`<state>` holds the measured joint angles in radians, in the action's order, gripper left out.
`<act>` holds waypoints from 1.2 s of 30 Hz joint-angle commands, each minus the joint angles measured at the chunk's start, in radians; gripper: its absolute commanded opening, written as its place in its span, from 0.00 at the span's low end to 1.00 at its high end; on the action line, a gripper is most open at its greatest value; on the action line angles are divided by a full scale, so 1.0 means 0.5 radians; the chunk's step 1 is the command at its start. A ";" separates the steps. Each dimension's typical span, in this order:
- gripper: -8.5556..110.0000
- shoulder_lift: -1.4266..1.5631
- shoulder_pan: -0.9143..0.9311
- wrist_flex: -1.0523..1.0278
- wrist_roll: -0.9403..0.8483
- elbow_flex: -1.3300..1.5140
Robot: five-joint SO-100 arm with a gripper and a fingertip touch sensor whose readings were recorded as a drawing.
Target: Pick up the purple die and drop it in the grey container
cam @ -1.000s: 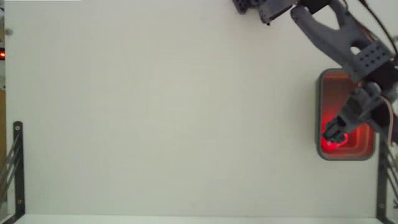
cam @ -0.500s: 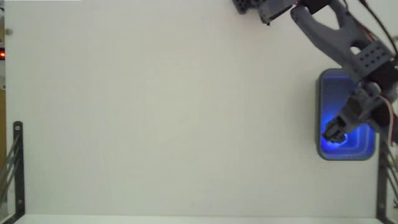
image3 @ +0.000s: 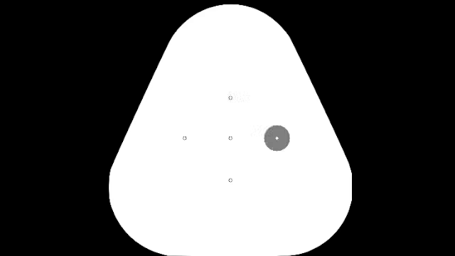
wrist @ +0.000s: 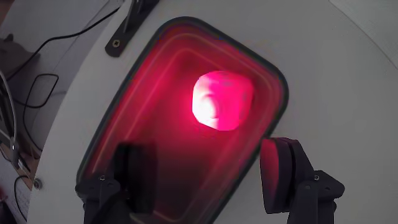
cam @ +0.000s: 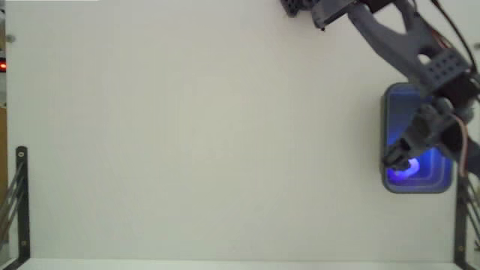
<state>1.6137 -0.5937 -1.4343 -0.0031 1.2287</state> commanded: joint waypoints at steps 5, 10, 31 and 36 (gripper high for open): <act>1.00 0.313 0.103 0.015 0.006 0.131; 1.00 0.437 0.198 0.014 0.006 0.255; 1.00 1.022 0.645 0.011 0.006 0.835; 1.00 1.157 0.747 0.011 0.006 0.969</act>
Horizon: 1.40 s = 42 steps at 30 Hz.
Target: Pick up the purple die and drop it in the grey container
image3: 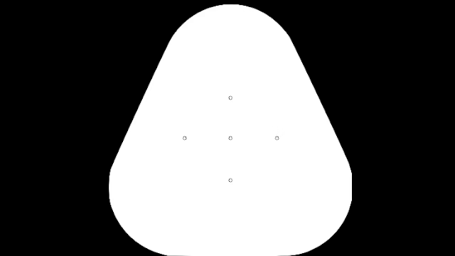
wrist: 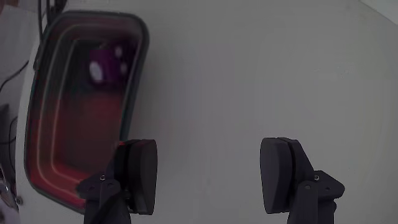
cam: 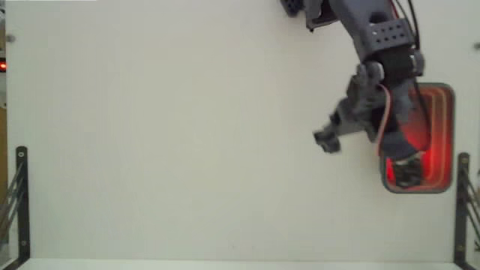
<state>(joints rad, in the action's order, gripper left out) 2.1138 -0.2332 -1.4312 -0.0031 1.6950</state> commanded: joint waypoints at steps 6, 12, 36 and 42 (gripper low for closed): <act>1.00 0.316 0.148 0.004 0.006 0.194; 1.00 0.457 0.256 0.003 0.006 0.335; 1.00 0.733 0.466 0.001 0.006 0.609; 1.00 0.733 0.466 0.001 0.006 0.609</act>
